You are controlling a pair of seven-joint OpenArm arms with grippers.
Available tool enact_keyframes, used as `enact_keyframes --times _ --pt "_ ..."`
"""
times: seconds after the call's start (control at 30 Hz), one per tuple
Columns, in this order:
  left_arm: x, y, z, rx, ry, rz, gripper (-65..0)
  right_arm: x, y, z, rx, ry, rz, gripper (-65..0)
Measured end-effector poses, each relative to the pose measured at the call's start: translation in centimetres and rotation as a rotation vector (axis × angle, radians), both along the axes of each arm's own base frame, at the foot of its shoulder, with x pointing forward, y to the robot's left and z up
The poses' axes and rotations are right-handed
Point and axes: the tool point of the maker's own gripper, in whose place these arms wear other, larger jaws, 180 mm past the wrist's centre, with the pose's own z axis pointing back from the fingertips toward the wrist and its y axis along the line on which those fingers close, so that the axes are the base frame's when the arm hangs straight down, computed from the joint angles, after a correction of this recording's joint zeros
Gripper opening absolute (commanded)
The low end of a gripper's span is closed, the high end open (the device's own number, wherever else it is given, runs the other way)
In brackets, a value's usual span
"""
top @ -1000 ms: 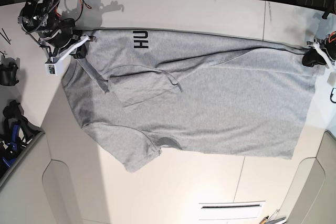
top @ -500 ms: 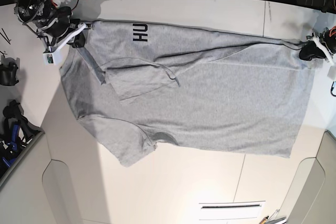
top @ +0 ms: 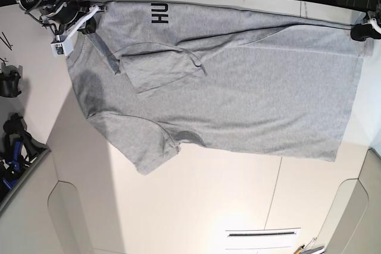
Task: Fold the T-shirt properly
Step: 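Hold the shirt edge with both grippers and smooth it along the table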
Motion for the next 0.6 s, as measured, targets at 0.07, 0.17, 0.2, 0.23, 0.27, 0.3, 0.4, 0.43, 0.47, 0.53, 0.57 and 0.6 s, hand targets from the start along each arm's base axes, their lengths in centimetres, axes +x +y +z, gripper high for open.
enact_keyframes --times 0.07,0.17,0.2,0.23,0.27,0.3,0.4,0.43,0.47,0.53,0.57,0.6 --pt "-0.3 -0.3 0.0 -0.022 0.016 0.000 -65.0 -0.3 0.1 -0.1 0.003 0.006 0.000 -65.0" --pt "-0.4 -0.8 -0.1 -0.050 0.018 0.008 -65.0 -0.6 0.0 -0.1 0.001 0.019 0.002 -65.0" --pt "-0.6 -1.0 -0.2 -0.055 0.021 0.012 -65.0 -0.7 0.0 -0.2 0.001 0.024 0.003 -65.0" --pt "-0.8 -1.2 -0.3 -0.062 0.023 0.018 -65.0 -0.8 0.1 -0.2 0.003 0.026 0.004 -65.0" --pt "-1.1 -1.3 -0.4 -0.069 0.026 0.023 -65.0 -1.0 0.1 -0.2 0.003 0.030 0.003 -65.0" --pt "-1.3 -1.5 -0.5 -0.075 0.027 0.029 -65.0 -1.1 0.1 -0.3 0.004 0.030 0.003 -65.0" --pt "-1.9 -1.9 -0.8 -0.093 0.032 0.043 -65.0 -1.1 0.1 -0.3 0.006 0.031 0.003 -65.0" --pt "-2.1 -2.0 -0.9 -0.097 0.035 0.047 -65.0 -1.1 0.2 -0.3 0.007 0.030 0.003 -65.0" --pt "-2.3 -2.1 -1.0 -0.100 0.039 0.049 -65.0 -1.1 0.2 -0.3 0.006 0.031 0.003 -65.0" --pt "-2.7 -2.2 -1.1 -0.105 0.045 0.052 -65.0 -1.1 0.2 -0.3 0.006 0.031 0.003 -65.0" --pt "-2.7 -2.2 -1.0 -0.110 0.044 0.055 -65.0 -1.1 0.2 -0.3 0.007 0.030 0.003 -65.0" --pt "-2.7 -2.3 -1.0 -0.113 0.045 0.055 -65.0 -1.1 0.2 -0.3 0.007 0.030 0.003 -65.0"
